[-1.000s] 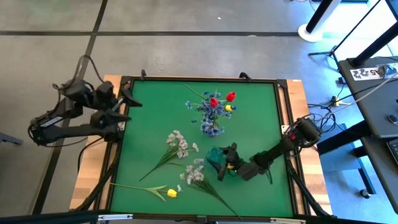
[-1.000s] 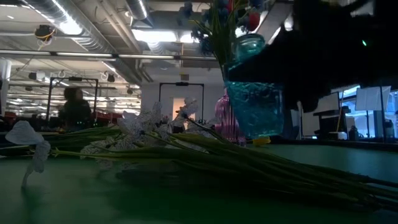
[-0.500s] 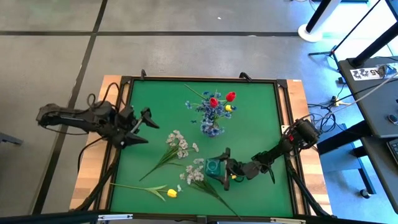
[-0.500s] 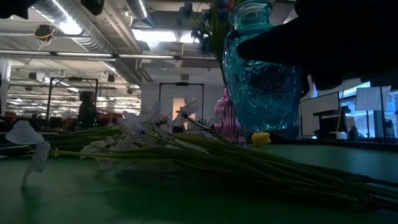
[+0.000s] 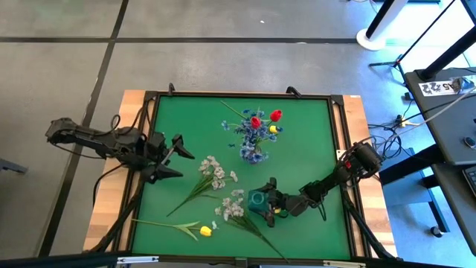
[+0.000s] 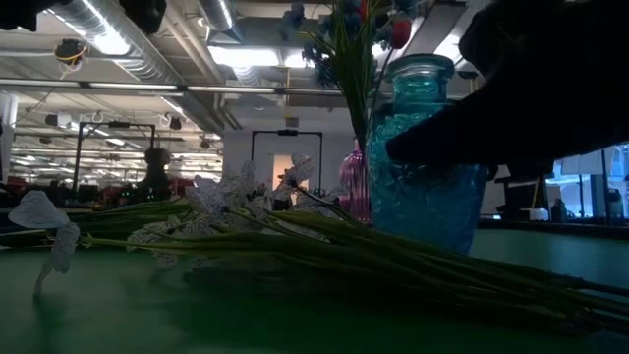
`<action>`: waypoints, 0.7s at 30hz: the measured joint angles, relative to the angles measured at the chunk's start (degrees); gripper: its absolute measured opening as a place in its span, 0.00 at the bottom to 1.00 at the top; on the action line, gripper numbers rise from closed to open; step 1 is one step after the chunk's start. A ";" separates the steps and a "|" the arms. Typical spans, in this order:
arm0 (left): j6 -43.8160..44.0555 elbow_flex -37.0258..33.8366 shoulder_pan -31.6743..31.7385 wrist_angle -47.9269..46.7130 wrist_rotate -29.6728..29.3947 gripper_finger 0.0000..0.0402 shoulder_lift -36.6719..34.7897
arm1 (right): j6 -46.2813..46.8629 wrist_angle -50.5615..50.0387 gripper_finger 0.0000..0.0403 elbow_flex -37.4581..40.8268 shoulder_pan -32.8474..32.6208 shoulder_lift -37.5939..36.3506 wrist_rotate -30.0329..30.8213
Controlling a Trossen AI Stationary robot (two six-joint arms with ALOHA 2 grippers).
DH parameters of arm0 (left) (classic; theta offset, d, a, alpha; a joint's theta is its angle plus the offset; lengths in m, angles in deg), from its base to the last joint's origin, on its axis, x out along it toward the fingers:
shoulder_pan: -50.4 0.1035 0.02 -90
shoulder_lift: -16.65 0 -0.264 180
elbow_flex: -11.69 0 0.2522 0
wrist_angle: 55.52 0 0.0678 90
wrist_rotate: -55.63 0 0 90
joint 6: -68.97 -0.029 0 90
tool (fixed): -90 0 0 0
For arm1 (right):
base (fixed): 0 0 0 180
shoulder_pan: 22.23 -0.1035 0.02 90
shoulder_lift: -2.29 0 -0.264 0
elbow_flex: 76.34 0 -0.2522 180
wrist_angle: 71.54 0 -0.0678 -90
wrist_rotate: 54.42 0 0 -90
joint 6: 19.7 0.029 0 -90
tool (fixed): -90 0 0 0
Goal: Sort flowers into vase by color
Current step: Move the blue vase to the bottom of the table
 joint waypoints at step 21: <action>2.69 0.00 -12.40 -8.34 -9.20 0.83 1.27 | 1.30 -65.68 0.96 -24.99 0.02 -10.32 -7.83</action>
